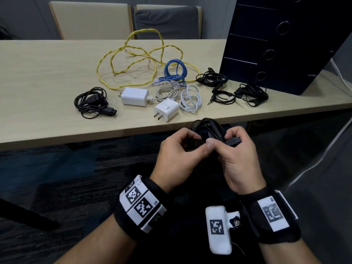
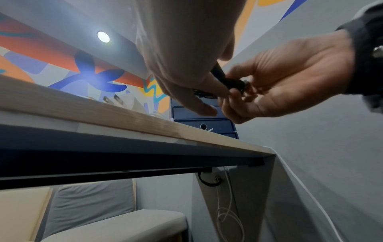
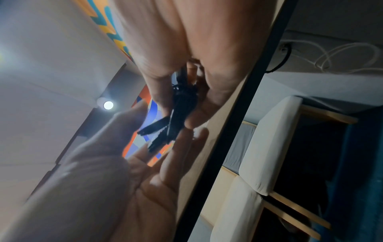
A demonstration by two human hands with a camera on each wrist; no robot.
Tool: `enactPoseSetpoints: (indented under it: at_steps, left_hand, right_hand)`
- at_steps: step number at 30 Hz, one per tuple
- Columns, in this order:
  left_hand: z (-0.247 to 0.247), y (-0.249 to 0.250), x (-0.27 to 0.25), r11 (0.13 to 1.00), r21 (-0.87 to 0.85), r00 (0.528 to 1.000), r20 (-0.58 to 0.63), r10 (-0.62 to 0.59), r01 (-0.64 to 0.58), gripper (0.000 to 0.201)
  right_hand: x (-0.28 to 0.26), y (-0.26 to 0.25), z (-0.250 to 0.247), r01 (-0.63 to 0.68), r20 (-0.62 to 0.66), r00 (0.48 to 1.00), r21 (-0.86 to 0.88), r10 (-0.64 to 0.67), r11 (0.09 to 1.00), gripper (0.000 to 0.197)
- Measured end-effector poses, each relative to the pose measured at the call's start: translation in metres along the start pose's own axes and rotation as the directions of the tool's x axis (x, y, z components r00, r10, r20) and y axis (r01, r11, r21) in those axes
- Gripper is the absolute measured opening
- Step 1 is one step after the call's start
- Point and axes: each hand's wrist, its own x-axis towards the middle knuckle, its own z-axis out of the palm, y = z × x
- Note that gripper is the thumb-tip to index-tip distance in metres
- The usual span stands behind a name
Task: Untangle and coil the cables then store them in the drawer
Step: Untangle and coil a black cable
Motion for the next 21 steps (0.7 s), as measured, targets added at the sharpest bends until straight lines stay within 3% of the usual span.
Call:
enactPoseSetpoints:
  at_steps: [7, 10, 13, 18, 21]
  left_hand:
    - [0.002, -0.002, -0.002, 0.991, -0.127, 0.999, 0.002, 0.043, -0.043, 0.013]
    - [-0.005, -0.005, 0.0, 0.998, -0.056, 0.999, 0.033, 0.004, -0.002, 0.014]
    - [-0.011, -0.002, 0.0, 1.0, -0.02, 1.0, 0.011, -0.021, 0.021, 0.022]
    - [-0.027, 0.006, 0.0, 1.0, 0.021, 0.993, -0.122, 0.009, -0.007, 0.03]
    - [-0.047, 0.013, 0.0, 0.993, 0.11, 0.983, -0.175, 0.058, -0.039, 0.029]
  right_hand:
    - [-0.001, 0.002, 0.001, -0.114, 0.105, 0.99, 0.253, 0.09, 0.961, 0.034]
    - [0.0, 0.004, 0.002, -0.108, 0.094, 0.991, 0.145, 0.095, 0.983, 0.034]
    - [-0.001, 0.006, 0.007, -0.084, 0.099, 0.992, 0.04, 0.079, 0.996, 0.047]
    - [-0.004, 0.0, 0.024, -0.107, 0.199, 0.977, 0.113, 0.083, 0.988, 0.043]
    - [-0.001, -0.005, 0.035, 0.002, 0.223, 0.974, -0.138, 0.029, 0.99, 0.045]
